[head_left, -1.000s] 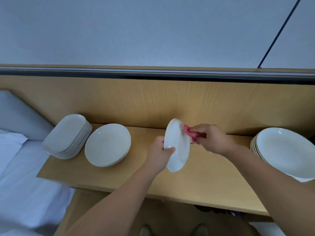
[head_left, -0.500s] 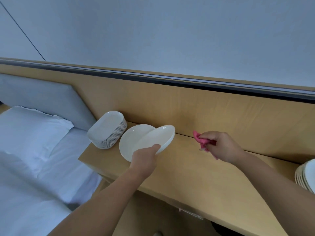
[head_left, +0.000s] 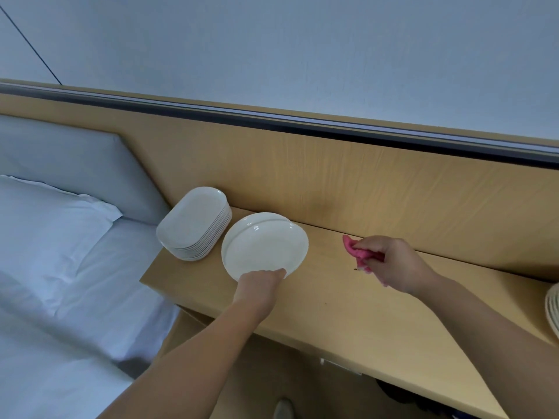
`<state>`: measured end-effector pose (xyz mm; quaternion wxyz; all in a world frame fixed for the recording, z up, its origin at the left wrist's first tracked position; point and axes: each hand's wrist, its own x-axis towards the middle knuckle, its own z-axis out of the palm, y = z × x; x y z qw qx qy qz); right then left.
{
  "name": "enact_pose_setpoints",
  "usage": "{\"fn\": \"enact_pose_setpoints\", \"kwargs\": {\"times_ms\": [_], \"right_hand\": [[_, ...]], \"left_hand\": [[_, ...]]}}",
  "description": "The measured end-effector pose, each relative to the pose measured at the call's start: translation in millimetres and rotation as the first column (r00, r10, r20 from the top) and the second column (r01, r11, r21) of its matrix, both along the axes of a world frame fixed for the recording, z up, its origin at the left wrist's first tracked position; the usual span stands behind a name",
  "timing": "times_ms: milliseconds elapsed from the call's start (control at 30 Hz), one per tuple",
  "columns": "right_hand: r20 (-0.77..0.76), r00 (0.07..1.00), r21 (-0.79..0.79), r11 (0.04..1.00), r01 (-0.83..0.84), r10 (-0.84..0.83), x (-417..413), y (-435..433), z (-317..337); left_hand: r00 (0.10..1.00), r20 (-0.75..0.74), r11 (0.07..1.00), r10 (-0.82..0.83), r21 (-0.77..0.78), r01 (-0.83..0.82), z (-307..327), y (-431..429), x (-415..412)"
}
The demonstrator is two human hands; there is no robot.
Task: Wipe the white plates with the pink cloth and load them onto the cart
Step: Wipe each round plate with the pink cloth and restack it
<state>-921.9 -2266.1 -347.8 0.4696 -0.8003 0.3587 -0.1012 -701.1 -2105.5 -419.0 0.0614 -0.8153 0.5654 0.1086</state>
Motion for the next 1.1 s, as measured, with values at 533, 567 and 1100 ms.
{"fn": "enact_pose_setpoints", "kwargs": {"times_ms": [533, 567, 1100], "right_hand": [[-0.057, 0.994, 0.007, 0.996, 0.093, -0.092, -15.6, 11.3, -16.0], [-0.056, 0.993, 0.006, 0.994, 0.106, -0.106, -21.0, 10.0, -16.7], [-0.018, 0.861, -0.124, 0.855, 0.503, -0.509, -237.2, -21.8, -3.1]], "left_hand": [[0.994, -0.107, 0.996, -0.006, -0.086, -0.003, -23.2, -24.0, 10.2], [0.992, -0.123, 0.992, -0.026, -0.128, 0.01, -19.4, -30.3, 2.9], [0.887, -0.151, 0.887, -0.436, -0.238, 0.395, 1.6, -169.1, -207.2]]}}
